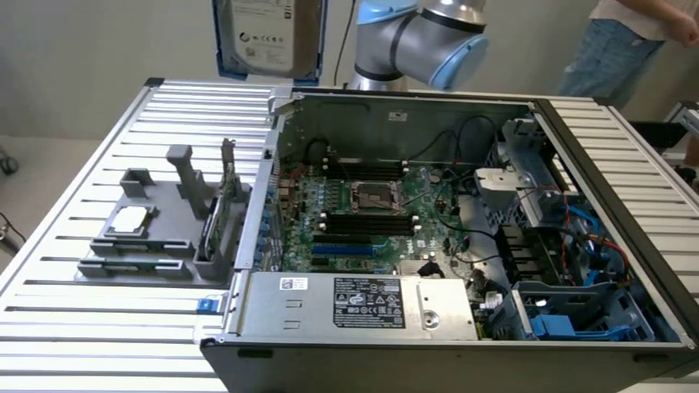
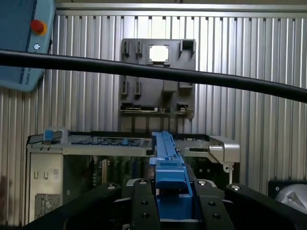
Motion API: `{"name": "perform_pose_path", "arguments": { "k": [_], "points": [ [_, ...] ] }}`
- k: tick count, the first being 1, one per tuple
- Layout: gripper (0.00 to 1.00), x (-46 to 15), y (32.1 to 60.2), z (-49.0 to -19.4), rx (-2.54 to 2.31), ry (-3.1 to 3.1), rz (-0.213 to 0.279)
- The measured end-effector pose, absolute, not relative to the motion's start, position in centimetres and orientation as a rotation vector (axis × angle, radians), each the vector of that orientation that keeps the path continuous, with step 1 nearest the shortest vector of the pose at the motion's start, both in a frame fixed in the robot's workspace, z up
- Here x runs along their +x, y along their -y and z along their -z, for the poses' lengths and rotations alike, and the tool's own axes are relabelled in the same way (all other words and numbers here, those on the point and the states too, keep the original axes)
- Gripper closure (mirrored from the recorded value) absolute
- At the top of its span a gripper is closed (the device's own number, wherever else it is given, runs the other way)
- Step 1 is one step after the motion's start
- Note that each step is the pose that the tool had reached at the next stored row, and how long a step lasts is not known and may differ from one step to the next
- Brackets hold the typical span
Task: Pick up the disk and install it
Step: 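Pick up the disk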
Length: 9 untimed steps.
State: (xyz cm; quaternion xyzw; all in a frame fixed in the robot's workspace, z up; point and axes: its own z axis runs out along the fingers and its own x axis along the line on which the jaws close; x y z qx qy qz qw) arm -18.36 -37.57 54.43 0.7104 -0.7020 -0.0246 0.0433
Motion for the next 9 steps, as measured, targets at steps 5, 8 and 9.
{"name": "perform_pose_path", "arguments": {
  "k": [5, 8, 9],
  "points": [
    [0.67, -16.1, 38.4, -55.4, 2.170, 2.144, 0.080],
    [0.67, -14.9, 39.0, -55.4, 2.170, 2.144, 0.080],
    [0.67, -14.5, 39.2, -55.4, 2.170, 2.144, 0.080]
  ]
}}
